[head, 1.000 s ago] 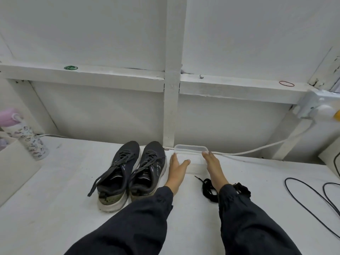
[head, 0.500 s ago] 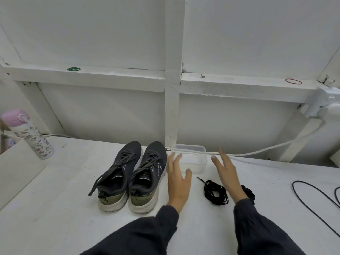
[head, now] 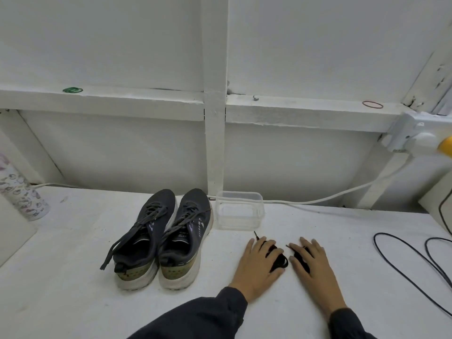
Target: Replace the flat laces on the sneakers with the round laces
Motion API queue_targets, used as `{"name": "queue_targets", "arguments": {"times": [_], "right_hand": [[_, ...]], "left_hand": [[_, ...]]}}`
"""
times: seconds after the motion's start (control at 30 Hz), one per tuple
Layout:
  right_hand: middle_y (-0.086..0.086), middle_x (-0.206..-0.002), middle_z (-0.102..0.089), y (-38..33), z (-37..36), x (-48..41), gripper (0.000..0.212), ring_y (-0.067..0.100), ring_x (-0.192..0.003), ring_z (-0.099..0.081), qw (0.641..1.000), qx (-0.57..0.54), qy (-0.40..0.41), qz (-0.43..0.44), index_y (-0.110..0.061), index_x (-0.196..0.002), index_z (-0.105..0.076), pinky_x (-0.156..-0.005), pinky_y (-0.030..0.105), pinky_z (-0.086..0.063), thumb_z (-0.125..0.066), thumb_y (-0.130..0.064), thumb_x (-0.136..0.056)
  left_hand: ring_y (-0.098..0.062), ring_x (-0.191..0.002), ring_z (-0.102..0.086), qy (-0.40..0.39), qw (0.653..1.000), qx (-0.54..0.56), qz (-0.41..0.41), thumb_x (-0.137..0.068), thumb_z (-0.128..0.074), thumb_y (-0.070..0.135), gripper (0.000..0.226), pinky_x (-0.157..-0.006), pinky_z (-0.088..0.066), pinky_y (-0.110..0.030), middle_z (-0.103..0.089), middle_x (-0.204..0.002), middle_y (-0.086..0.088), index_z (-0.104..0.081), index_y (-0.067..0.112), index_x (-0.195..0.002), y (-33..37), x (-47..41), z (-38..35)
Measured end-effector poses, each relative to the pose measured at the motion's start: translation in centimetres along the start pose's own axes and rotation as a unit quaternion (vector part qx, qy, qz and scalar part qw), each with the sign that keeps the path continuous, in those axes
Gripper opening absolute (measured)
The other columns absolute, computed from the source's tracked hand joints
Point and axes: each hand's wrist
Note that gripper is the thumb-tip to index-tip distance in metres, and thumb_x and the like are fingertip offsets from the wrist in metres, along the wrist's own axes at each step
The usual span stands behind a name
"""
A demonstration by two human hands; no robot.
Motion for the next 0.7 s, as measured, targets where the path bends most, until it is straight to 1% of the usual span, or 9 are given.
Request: {"name": "queue_targets", "arguments": {"times": [0.07,0.13,0.23,0.37,0.43,0.53,0.6,0.67,0.7], "right_hand": [[-0.001,-0.15,-0.041,-0.8,-0.9,-0.1,0.034,0.022,-0.147,-0.019,1.0,-0.008,0.007,0.005,-0.032,-0.132,-0.056,-0.118,0.03,-0.011,-0.054,-0.032,-0.097],[-0.004,-0.151,-0.039,-1.8,-1.9,-0.2,0.035,0.02,-0.148,-0.017,1.0,-0.015,0.002,0.011,-0.031,-0.132,-0.055,-0.116,0.027,-0.014,-0.053,-0.034,-0.098],[-0.008,-0.152,-0.036,-3.9,-3.5,-0.6,0.036,0.017,-0.148,-0.014,0.999,-0.013,-0.006,0.034,-0.032,-0.134,-0.053,-0.113,0.023,-0.017,-0.05,-0.038,-0.098],[-0.008,-0.152,-0.035,-6.8,-5.6,-1.2,0.036,0.016,-0.148,-0.013,0.998,-0.018,-0.016,0.058,-0.032,-0.134,-0.054,-0.112,0.027,-0.026,-0.049,-0.038,-0.099],[-0.006,-0.151,-0.038,-7.9,-6.4,-1.4,0.035,0.019,-0.147,-0.016,0.998,-0.016,-0.008,0.064,-0.03,-0.133,-0.055,-0.111,0.028,-0.029,-0.05,-0.037,-0.099],[-0.004,-0.147,-0.043,-8.5,-6.8,-1.5,0.033,0.022,-0.146,-0.021,0.998,-0.015,0.01,0.055,-0.028,-0.129,-0.058,-0.108,0.031,-0.034,-0.053,-0.036,-0.098],[-0.003,-0.147,-0.044,-8.3,-6.8,-1.5,0.033,0.024,-0.145,-0.024,0.998,-0.006,0.017,0.064,-0.029,-0.129,-0.058,-0.112,0.035,-0.033,-0.054,-0.038,-0.097],[-0.003,-0.148,-0.043,-7.9,-6.9,-1.6,0.038,0.024,-0.145,-0.024,0.997,-0.008,0.019,0.07,-0.03,-0.131,-0.057,-0.117,0.037,-0.026,-0.052,-0.043,-0.097],[-0.002,-0.149,-0.042,-7.7,-7.1,-1.6,0.042,0.023,-0.145,-0.024,0.997,-0.015,0.021,0.079,-0.031,-0.133,-0.056,-0.119,0.037,-0.022,-0.049,-0.049,-0.095]], "left_hand": [[-0.022,-0.147,-0.018,0.01,1.0,0.012,0.013,-0.092,-0.023,0.053,0.059,-0.122,-0.001,-0.042,-0.034,-0.152,0.001,-0.042,0.025,-0.14,-0.9,1.0,0.4],[-0.019,-0.148,-0.015,0.022,0.999,0.006,0.034,-0.094,-0.023,0.053,0.057,-0.122,-0.001,-0.039,-0.032,-0.153,0.003,-0.04,0.026,-0.141,-2.1,2.3,0.8],[-0.014,-0.148,-0.01,0.045,0.996,0.014,0.074,-0.098,-0.03,0.049,0.05,-0.122,0.004,-0.033,-0.028,-0.155,0.007,-0.038,0.028,-0.144,-4.0,4.3,1.7],[-0.011,-0.149,-0.004,0.059,0.99,0.005,0.125,-0.102,-0.031,0.044,0.047,-0.121,0.007,-0.027,-0.023,-0.156,0.01,-0.034,0.027,-0.146,-5.7,6.0,2.7],[-0.011,-0.149,-0.003,0.057,0.989,-0.005,0.14,-0.101,-0.024,0.044,0.049,-0.12,0.009,-0.027,-0.023,-0.156,0.009,-0.034,0.026,-0.146,-5.8,6.3,2.9],[-0.012,-0.15,-0.003,0.063,0.987,-0.003,0.15,-0.092,-0.009,0.048,0.064,-0.12,0.011,-0.03,-0.024,-0.157,0.007,-0.034,0.025,-0.146,-5.6,6.4,3.0],[-0.012,-0.15,-0.001,0.068,0.985,0.0,0.156,-0.094,-0.012,0.046,0.062,-0.12,0.011,-0.03,-0.021,-0.159,0.006,-0.032,0.024,-0.148,-5.6,6.3,3.1],[-0.01,-0.15,0.004,0.074,0.986,0.01,0.152,-0.1,-0.025,0.042,0.054,-0.12,0.011,-0.03,-0.015,-0.161,0.008,-0.028,0.024,-0.151,-5.6,6.3,3.0],[-0.009,-0.15,0.007,0.076,0.987,0.014,0.138,-0.101,-0.03,0.042,0.053,-0.12,0.011,-0.03,-0.011,-0.161,0.009,-0.025,0.025,-0.151,-5.5,6.3,2.9]]}}
Point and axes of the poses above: each hand's wrist, its own x-axis away from the middle knuckle, its own z-axis out of the back of the hand, y = z × x
